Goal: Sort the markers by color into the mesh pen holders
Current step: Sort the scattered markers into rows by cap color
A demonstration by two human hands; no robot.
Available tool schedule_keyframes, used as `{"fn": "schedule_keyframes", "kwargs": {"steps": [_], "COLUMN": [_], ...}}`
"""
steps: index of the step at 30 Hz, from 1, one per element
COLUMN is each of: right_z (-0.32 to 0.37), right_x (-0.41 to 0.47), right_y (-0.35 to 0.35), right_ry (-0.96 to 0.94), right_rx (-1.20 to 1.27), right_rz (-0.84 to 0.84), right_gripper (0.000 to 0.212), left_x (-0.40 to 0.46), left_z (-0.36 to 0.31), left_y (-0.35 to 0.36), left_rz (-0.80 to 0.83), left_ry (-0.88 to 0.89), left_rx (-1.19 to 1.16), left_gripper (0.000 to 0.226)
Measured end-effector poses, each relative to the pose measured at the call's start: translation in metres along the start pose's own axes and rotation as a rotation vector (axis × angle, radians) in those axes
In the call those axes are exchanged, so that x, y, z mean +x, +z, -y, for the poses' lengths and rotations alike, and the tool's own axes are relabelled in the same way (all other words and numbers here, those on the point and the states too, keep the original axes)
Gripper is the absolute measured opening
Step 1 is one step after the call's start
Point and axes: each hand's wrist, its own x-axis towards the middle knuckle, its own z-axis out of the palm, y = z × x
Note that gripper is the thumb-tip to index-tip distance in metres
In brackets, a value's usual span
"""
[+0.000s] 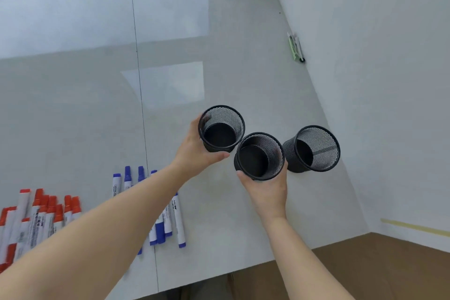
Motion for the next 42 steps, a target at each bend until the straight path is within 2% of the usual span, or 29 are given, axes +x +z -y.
{"fn": "schedule_keyframes", "kwargs": {"steps": [6, 10, 18, 29, 36, 42], "right_z": [-0.005, 0.005, 0.065, 0.124, 0.138, 0.134], "right_x": [0.007, 0.007, -0.006, -0.064, -0.077, -0.084], "right_y": [0.006, 0.014, 0.062, 0.176, 0.232, 0.265], "right_ry": [0.053, 0.057, 0.027, 0.046, 0.033, -0.002], "right_rx": [0.008, -0.052, -0.112, -0.099, -0.120, -0.171], "right_rz": [0.007, -0.001, 0.079, 0.341, 0.357, 0.329], "right_gripper": [0.078, 0.082, 0.079, 0.078, 0.078, 0.079], "left_x": [0.007, 0.004, -0.023, -0.079, -0.090, -0.084], "left_z": [-0.009, -0.010, 0.000, 0.074, 0.115, 0.138], "left_y": [-0.006, -0.018, -0.091, -0.230, -0.287, -0.311], "left_rz": [-0.009, -0.043, -0.105, -0.372, -0.482, -0.485], "left_ry": [0.056, 0.017, -0.049, -0.177, -0.205, -0.216], "left_rx": [0.070, 0.056, 0.018, 0.002, -0.044, -0.067], "left_gripper": [0.091, 0.088, 0.088, 0.077, 0.081, 0.083]}}
